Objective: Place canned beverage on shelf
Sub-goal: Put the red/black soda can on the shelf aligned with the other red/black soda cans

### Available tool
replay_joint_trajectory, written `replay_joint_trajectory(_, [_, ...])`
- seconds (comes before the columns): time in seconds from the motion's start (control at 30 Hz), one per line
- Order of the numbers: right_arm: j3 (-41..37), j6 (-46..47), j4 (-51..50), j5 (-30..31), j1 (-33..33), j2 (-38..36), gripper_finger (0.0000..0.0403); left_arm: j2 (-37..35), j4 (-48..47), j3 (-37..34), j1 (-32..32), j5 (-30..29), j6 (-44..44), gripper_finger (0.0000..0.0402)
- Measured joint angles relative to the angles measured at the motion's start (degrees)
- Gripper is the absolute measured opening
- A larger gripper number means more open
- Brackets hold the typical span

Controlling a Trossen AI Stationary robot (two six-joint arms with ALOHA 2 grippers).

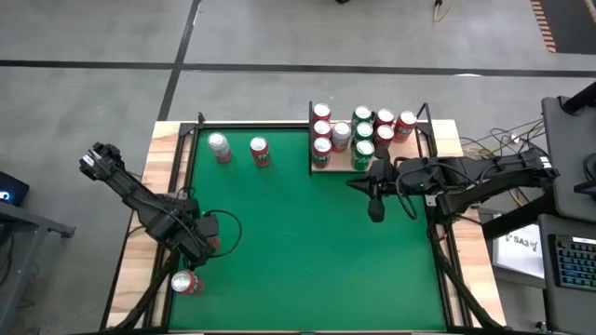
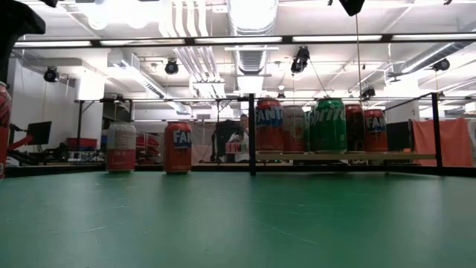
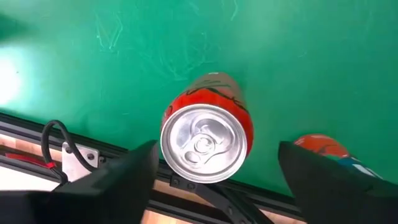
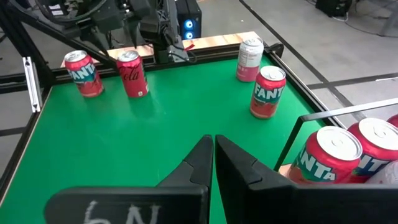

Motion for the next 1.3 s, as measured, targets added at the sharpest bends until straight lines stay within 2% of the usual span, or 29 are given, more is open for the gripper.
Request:
replay_joint_trajectory(0.13, [0.01, -0.40, -0.02, -0.01, 0.00, 0.07, 0.0009, -0.02, -0.19, -1.39, 0.00, -0.04, -0.16, 0.0351])
replay_joint_trajectory(0.27, [0.00, -0.65, -0.05, -0.01, 0.00, 0.07, 0.0009, 0.04, -0.06, -2.75, 0.00, -0.07, -1.06, 0.0361])
replay_joint_trajectory(0.83, [0.00, -0.56, -1.29, -0.01, 0.00, 0.07, 0.0009, 0.09, 4.11, -6.70, 0.00, -1.04, -3.42, 0.0362])
replay_joint_trajectory(1.13, [0.00, -0.96, -1.33, -0.01, 0.00, 0.07, 0.0009, 0.09, 10.11, -9.93, 0.02, -1.05, -4.22, 0.0361])
replay_joint_trajectory(1.3, [-0.02, -1.09, -1.33, -0.02, -0.01, 0.07, 0.0009, 0.11, 10.42, -10.22, 0.02, -1.03, -4.22, 0.0336])
